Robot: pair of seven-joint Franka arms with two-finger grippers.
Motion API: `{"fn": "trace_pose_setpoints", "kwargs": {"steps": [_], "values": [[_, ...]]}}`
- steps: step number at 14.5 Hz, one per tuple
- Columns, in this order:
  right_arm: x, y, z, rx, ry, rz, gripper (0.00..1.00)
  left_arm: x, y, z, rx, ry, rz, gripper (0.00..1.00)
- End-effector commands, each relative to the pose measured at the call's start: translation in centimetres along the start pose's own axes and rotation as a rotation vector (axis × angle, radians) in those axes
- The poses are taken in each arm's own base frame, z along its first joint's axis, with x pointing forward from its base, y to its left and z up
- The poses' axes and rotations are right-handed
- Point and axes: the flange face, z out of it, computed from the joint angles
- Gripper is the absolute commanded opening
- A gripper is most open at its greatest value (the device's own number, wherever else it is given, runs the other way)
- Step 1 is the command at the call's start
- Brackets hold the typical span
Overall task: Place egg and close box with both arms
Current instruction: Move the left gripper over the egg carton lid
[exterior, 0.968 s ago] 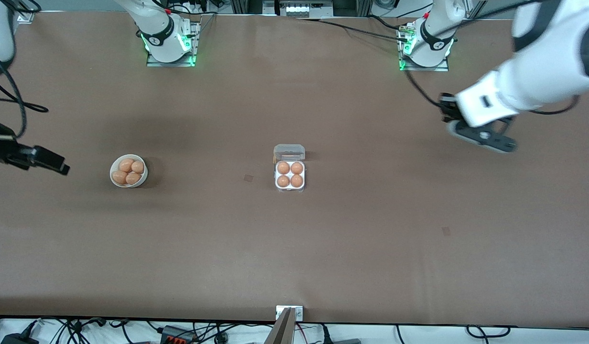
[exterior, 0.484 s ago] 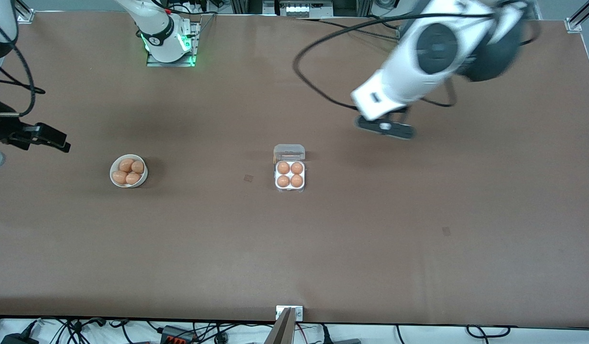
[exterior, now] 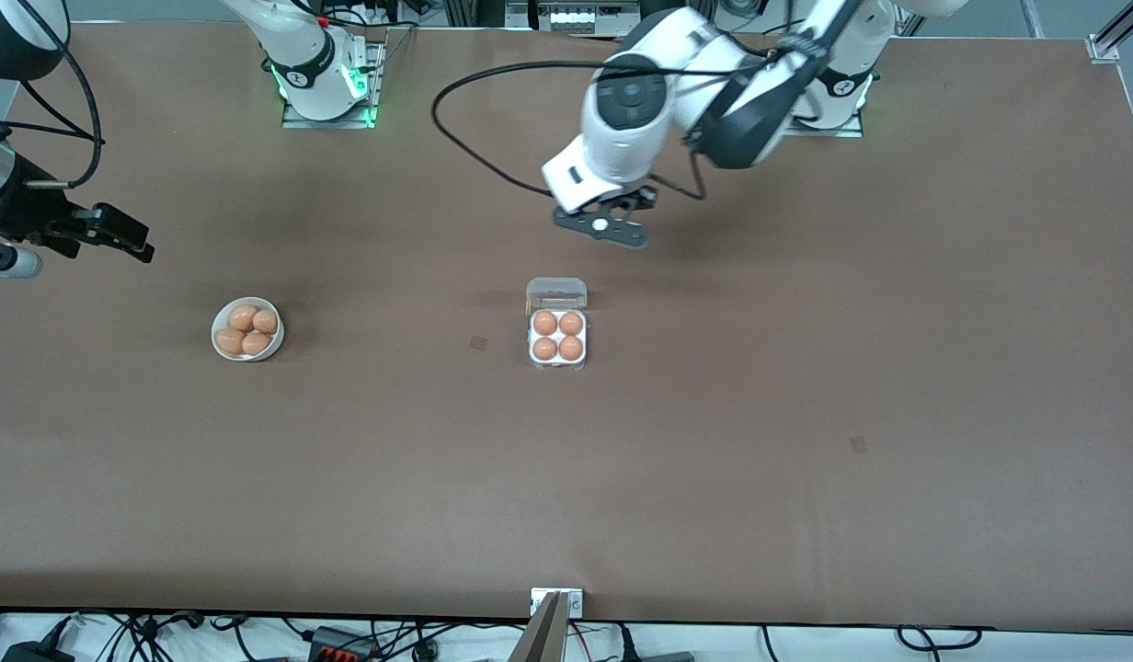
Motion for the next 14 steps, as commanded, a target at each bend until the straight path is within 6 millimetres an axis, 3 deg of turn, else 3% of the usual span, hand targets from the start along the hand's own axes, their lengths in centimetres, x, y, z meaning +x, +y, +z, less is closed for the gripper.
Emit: {"fn": "trace_pose_setpoints", "kwargs": {"steps": [1,3,8,12,14], "values": [[-0.6,0.1,-0.7,-0.01,0.007,-0.024,1.0,0.5,1.7,2.9,-0.005,0.024,0.001,0.01],[-0.6,-0.1,-0.8,-0.009,0.007,-0.015,1.0,0.6,3.4,6.0,-0.016,0.05,0.001,0.01],[-0.6,0.0,-0.9,-0.004,0.013,-0.007,1.0,3.1,3.4,10.8,-0.057,0.131,-0.021,0.01],[-1.0,0.4,-1.8,-0.002,0.024,0.0,1.0,5.9,1.4,10.8,-0.085,0.219,-0.076,0.01],[-1.3,0.5,-1.7,-0.002,0.007,0.001,1.0,7.2,0.0,9.6,-0.094,0.261,-0.099,0.01]]}}
